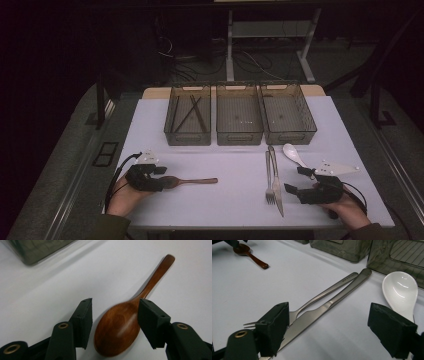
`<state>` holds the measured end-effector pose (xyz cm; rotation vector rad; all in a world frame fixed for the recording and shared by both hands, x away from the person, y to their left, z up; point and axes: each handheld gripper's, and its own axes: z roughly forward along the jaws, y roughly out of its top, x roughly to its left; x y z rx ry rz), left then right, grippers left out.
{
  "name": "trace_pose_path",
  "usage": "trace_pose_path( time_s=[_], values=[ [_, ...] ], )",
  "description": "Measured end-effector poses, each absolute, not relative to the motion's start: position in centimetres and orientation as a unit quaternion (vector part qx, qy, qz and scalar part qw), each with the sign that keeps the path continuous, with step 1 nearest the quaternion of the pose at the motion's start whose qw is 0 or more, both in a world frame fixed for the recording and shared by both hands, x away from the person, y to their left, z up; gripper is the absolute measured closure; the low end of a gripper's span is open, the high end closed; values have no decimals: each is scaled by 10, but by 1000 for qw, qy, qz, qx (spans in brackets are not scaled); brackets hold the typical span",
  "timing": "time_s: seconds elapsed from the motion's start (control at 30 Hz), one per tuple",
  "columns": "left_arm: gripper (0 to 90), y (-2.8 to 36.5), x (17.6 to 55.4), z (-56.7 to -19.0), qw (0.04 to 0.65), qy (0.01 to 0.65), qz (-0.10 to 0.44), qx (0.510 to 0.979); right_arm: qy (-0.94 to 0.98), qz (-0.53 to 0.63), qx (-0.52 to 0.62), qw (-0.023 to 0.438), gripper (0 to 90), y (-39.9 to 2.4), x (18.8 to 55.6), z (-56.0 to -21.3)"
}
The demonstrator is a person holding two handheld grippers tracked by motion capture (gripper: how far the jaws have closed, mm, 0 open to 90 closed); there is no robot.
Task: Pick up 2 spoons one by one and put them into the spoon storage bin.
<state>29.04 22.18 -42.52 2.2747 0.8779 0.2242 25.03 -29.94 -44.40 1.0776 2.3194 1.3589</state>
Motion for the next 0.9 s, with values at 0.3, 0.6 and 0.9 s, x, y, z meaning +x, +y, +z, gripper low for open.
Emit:
trace_pose_path(
  time_s=[0.3, 0.6, 0.9],
  values=[
    [431, 220, 291, -433, 321, 333, 83, 883, 795, 465, 370, 123, 171, -299, 250, -444],
    [444, 218, 290, -435, 315, 320, 67, 891, 795, 465, 370, 123, 171, -299, 250, -444],
    [562, 219, 289, -435, 323, 299, 48, 897, 795, 465, 369, 123, 171, -299, 250, -444]
  ],
)
